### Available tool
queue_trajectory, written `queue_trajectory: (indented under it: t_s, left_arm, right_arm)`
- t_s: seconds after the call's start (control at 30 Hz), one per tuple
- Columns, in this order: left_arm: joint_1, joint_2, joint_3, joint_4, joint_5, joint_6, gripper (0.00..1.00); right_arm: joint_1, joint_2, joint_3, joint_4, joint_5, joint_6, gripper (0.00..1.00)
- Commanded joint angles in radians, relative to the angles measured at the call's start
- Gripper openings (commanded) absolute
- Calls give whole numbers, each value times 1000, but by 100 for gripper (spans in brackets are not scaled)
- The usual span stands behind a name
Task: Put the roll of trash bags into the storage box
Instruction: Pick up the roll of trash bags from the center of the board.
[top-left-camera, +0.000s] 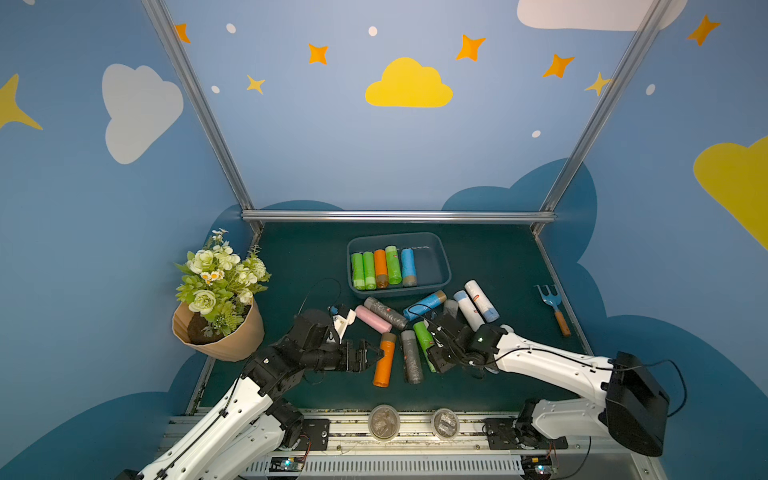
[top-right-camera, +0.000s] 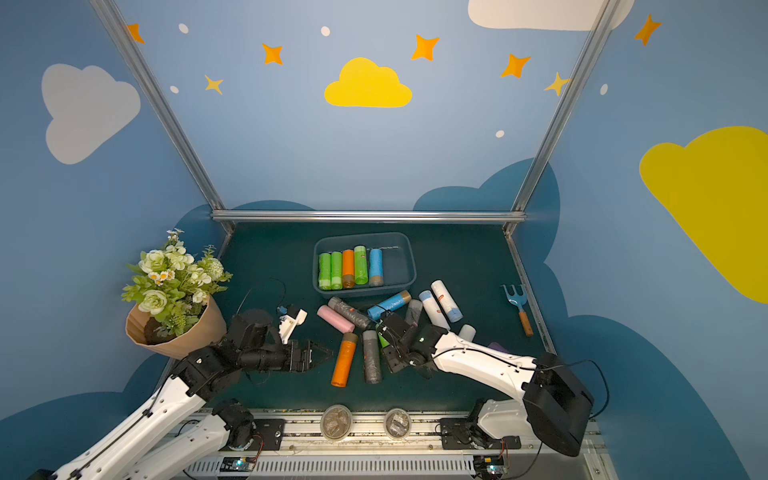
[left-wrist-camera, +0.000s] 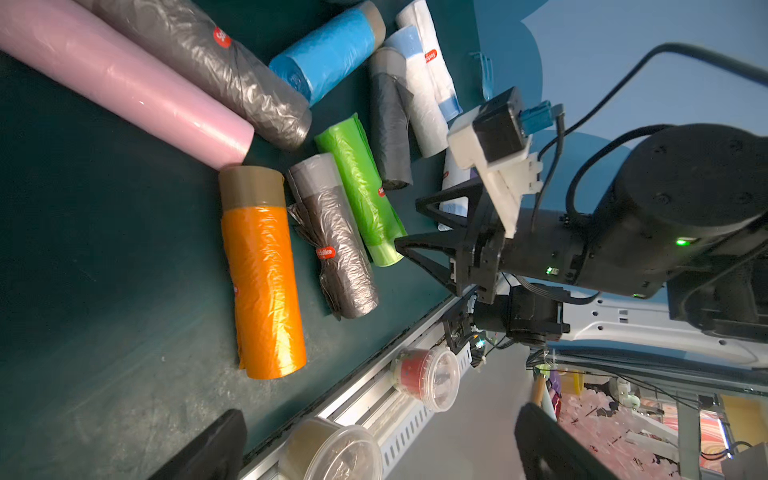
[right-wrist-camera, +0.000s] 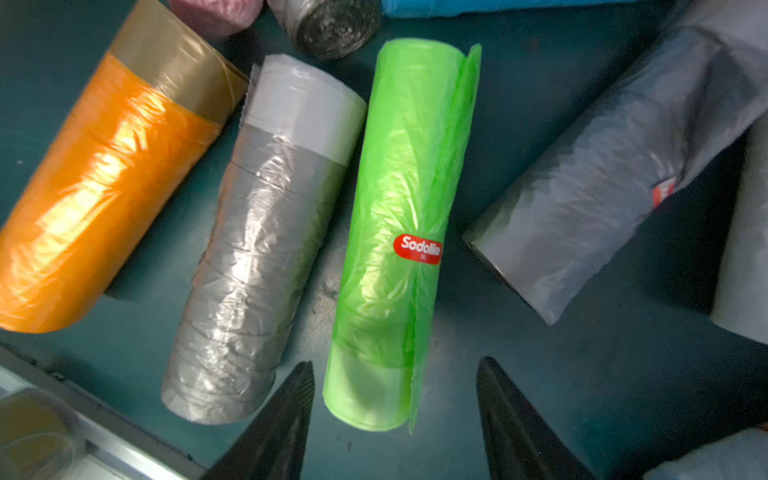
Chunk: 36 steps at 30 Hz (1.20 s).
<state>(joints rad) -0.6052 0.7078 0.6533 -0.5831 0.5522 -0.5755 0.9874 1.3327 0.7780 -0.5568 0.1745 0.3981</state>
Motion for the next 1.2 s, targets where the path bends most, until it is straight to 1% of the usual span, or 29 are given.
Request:
queue_trajectory:
  t_s: [0.0, 0.2, 0.4, 0.47, 0.53, 0.6, 0.73, 0.77, 0.87, 1.07, 1.17]
  left_arm:
    - [-1, -25, 7, 13, 35, 20, 100]
    - [-1, -45, -4, 29, 22, 11, 100]
    - [-1, -39, -4, 29, 20, 12, 100]
    - [-1, -37, -3, 29, 21, 11, 100]
    - [0, -38, -6, 29, 21, 11, 100]
    - [-1, -40, -5, 28, 18, 11, 100]
    - [-1, -40, -4, 23, 4, 10, 100]
    - [0, -41, 0, 18, -4, 11, 100]
    - [1, -54, 5, -5, -54, 11, 100]
    - [15, -85, 11, -24, -107, 12, 100]
    - [36, -97, 11, -24, -108, 15, 100]
  right_arm:
    - [5, 42, 20, 7, 21, 15, 59]
    - [5, 108, 47, 29, 26, 0, 51]
    - [4, 167, 63, 58, 8, -14, 50]
    - [5, 180, 64, 63, 4, -13, 46]
    - [4, 185, 60, 70, 5, -10, 38]
    - [2, 183, 56, 72, 8, -9, 34]
    - [2, 151, 43, 60, 8, 2, 17]
    - [1, 135, 37, 56, 3, 3, 17]
    - [0, 82, 27, 30, -19, 7, 21]
    - [0, -55, 44, -69, -31, 5, 21]
    - [-8, -118, 67, -114, -22, 15, 22]
